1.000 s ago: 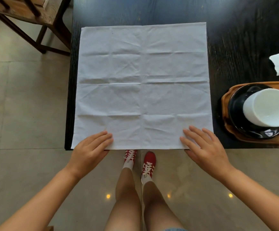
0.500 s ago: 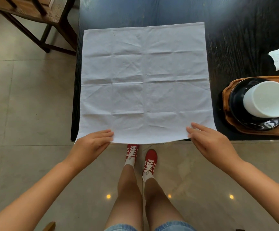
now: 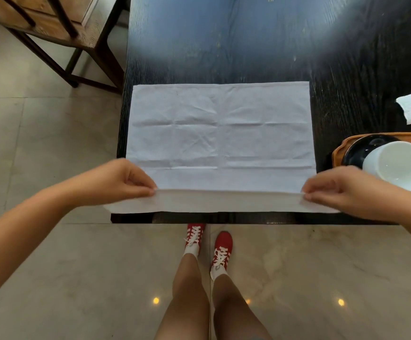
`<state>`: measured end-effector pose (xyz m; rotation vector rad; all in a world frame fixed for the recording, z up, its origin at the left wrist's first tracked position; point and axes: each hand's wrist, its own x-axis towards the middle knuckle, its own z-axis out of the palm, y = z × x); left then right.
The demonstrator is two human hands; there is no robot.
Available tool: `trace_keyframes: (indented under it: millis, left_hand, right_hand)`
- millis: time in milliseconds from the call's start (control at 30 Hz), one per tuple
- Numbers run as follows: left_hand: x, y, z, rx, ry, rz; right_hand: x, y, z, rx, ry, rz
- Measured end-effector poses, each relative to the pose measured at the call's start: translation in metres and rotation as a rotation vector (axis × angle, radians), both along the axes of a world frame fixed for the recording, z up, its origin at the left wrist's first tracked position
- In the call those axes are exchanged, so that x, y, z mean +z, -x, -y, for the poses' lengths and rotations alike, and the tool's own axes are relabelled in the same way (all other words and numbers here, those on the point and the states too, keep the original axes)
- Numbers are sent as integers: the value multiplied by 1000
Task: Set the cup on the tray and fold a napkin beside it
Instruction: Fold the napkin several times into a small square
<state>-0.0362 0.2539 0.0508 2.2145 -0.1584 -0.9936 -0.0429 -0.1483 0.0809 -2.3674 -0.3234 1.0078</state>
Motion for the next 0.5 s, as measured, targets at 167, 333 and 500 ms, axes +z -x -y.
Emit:
trace_keyframes:
  millis: [167, 333, 500]
  left_hand:
    - [-8, -72, 5, 33, -94, 287]
    - [-33, -139, 8, 15, -182, 510]
    - [-61, -177, 0, -61, -277, 532]
  right_hand:
    - [-22, -68, -11, -108, 110, 299]
    - [-52, -136, -25, -182, 171, 473]
    - [-83, -179, -36, -119, 284, 548]
